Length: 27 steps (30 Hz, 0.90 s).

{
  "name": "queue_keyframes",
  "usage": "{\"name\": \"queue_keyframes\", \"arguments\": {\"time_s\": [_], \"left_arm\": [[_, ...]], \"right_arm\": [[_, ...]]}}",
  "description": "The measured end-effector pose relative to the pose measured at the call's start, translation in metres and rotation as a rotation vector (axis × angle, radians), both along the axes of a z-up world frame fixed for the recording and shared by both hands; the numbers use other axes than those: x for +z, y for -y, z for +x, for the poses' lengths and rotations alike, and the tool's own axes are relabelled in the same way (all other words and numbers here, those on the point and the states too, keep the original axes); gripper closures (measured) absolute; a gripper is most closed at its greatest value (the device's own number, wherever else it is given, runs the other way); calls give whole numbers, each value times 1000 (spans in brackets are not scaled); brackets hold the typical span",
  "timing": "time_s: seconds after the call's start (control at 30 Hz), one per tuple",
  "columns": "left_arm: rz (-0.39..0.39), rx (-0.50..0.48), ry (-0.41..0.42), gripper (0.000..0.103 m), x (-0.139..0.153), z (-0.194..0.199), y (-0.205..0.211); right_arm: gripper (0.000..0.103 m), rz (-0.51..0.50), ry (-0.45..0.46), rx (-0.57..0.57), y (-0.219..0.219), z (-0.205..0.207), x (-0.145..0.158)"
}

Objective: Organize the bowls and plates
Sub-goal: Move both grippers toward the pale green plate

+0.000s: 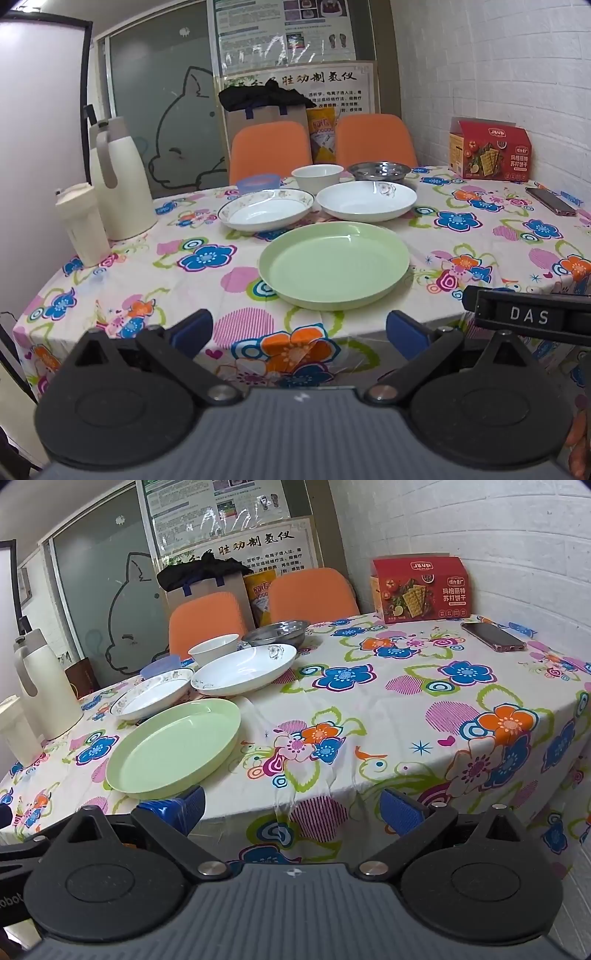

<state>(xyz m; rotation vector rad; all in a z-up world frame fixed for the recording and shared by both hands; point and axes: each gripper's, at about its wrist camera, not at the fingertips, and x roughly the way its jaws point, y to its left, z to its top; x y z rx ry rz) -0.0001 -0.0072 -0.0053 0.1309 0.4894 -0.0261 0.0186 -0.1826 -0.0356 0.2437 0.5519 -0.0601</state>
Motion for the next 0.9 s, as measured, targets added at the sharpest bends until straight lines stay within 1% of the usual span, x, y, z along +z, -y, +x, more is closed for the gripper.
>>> {"name": "queue_keyframes", "arguments": {"time_s": [0.57, 0.9], "left_arm": [[-20, -5, -16, 4, 0, 1, -10], [-21, -11, -20, 4, 0, 0, -8]], "right_arm": [[14, -1, -3, 8, -2, 0, 1], [14, -10, -9, 16, -4, 0, 1]]}}
